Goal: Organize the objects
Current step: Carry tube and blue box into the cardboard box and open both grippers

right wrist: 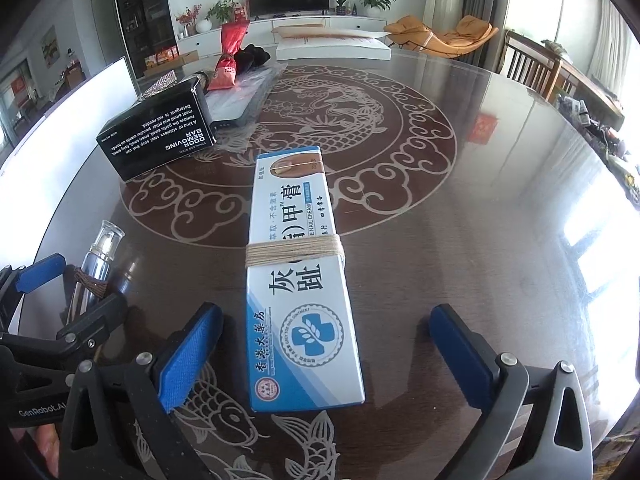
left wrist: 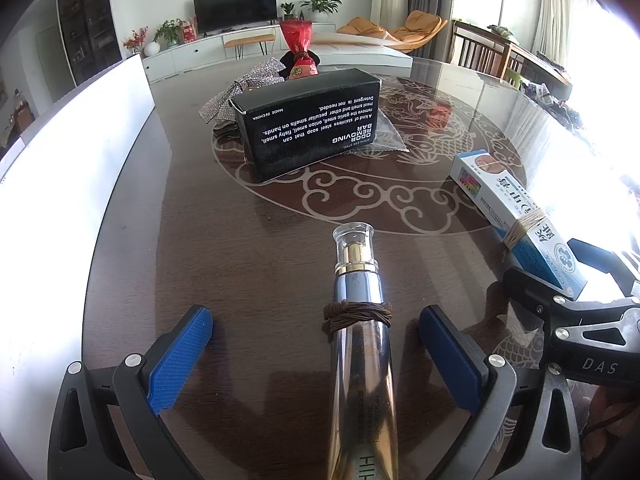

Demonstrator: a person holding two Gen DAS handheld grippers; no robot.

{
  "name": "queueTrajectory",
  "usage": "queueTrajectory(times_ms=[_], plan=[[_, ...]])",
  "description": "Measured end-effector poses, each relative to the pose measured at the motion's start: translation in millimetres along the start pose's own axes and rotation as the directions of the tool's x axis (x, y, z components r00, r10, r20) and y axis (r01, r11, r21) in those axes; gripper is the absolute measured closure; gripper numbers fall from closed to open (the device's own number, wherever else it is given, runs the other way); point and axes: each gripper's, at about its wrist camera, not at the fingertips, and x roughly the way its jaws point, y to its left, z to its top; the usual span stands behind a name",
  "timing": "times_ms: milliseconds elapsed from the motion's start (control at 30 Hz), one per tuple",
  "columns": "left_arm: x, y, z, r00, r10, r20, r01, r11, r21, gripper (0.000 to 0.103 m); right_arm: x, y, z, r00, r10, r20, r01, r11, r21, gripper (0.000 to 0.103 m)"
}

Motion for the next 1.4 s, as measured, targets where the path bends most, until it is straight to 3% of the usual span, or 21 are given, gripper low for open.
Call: queueTrajectory(times_ms=[200,267,333,367,500,533,600,633,800,900,1067,1167,1233,1333,1400], plan=[[-3.5,-0.2,4.0,0.991,-0.005,-0.132,0.007,1.000,0.018,0.000,0.2,-0.3,-0.9,1.000,0.000,0.006,0.000,1.000,0.000,0.000],[-8.4,-3.2,6.3,0.993,-0.007,-0.120,0.012,0.999,0.034,0.021,0.0,-0.2,-1.1,1.000,0.001,0.003,-0.001,1.000,-0.001,0.000],[-15.2,-9.6,6.6,0.996,-0.024,-0.087,0.029,0.998,0.061,0.071,1.2,-0.7,1.7,1.000,0.009,-0.021,-0.010,1.000,-0.010,0.000],[-16.8,-13.5,6.3,0.996,-0.025,-0.081,0.031,0.997,0.076,0.076,2.2,-1.1,5.3,0.998,0.018,-0.057,-0.019,1.000,-0.021,0.000],[-18.1,-11.0,1.7,0.998,-0.039,-0.042,0.041,0.998,0.038,0.079,13.4,-4.0,32.2,0.970,0.092,-0.226,-0.101,0.995,-0.029,0.001],[-18.4,-7.8,1.6,0.998,-0.055,-0.036,0.056,0.998,0.020,0.079,16.0,-2.5,38.6,0.966,0.097,-0.240,-0.110,0.993,-0.041,0.007],[-18.7,-1.2,1.1,0.995,-0.091,-0.030,0.090,0.996,-0.012,0.079,18.5,3.8,49.1,0.971,0.065,-0.230,-0.090,0.991,-0.100,0.031],[-20.4,2.0,2.7,0.994,-0.108,-0.027,0.107,0.994,-0.029,0.079,18.0,6.8,52.3,0.974,0.056,-0.221,-0.086,0.988,-0.132,0.057],[-42.9,15.7,4.3,0.988,-0.148,0.050,0.151,0.987,-0.049,0.079,6.7,-4.4,50.1,0.955,0.171,-0.244,-0.179,0.984,-0.012,0.059],[-61.5,24.9,6.5,0.980,-0.177,0.095,0.185,0.980,-0.072,0.079,-9.5,-8.9,45.7,0.932,0.282,-0.228,-0.269,0.959,0.085,0.059],[-110.8,64.9,20.4,0.960,-0.202,0.195,0.232,0.961,-0.149,0.079,-51.9,21.6,62.2,0.894,0.412,-0.175,-0.398,0.911,0.107,0.059],[-146.7,107.7,26.5,0.955,-0.133,0.266,0.188,0.963,-0.195,0.079,-83.9,65.2,87.6,0.858,0.498,-0.125,-0.494,0.867,0.061,0.059],[-163.0,140.0,28.8,0.959,-0.041,0.281,0.108,0.967,-0.231,0.079,-101.6,105.1,104.3,0.825,0.556,-0.104,-0.558,0.830,0.017,0.059],[-170.1,191.0,27.6,0.959,0.127,0.254,-0.051,0.957,-0.287,0.079,-119.7,173.0,124.4,0.764,0.636,-0.109,-0.643,0.764,-0.055,0.059],[-163.4,224.8,24.5,0.959,0.200,0.200,-0.126,0.935,-0.330,0.079,-126.7,219.0,131.4,0.741,0.660,-0.125,-0.671,0.732,-0.116,0.059]])
